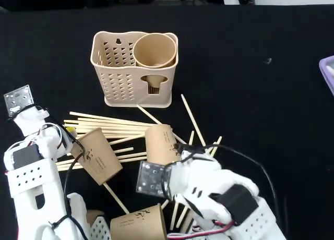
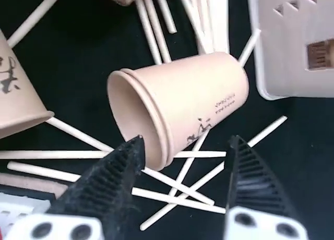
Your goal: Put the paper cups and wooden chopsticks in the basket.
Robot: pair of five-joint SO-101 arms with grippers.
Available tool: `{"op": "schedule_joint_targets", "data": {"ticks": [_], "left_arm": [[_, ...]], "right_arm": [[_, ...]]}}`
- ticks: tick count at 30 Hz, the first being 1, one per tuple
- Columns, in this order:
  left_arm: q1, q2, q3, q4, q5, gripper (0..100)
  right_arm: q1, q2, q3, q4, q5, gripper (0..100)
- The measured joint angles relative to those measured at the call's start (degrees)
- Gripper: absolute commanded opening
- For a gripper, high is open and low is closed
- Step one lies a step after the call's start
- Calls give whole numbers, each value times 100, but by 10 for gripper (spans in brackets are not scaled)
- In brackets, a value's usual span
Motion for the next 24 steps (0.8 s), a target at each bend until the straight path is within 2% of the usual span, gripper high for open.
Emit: {"op": "schedule_joint_targets", "data": {"ticks": [7,16,18,21,24], "left_arm": [[0,0,0,0,0,277],[0,0,0,0,0,277],[0,0,0,0,0,277],[0,0,0,0,0,277],[0,0,0,0,0,277]], "right_arm": [[-44,791,387,-554,0,261],[-44,818,1152,-1407,0,254],[-44,835,1187,-1635,0,199],[229,835,1187,-1802,-79,12],[624,835,941,-1837,-167,10]]}}
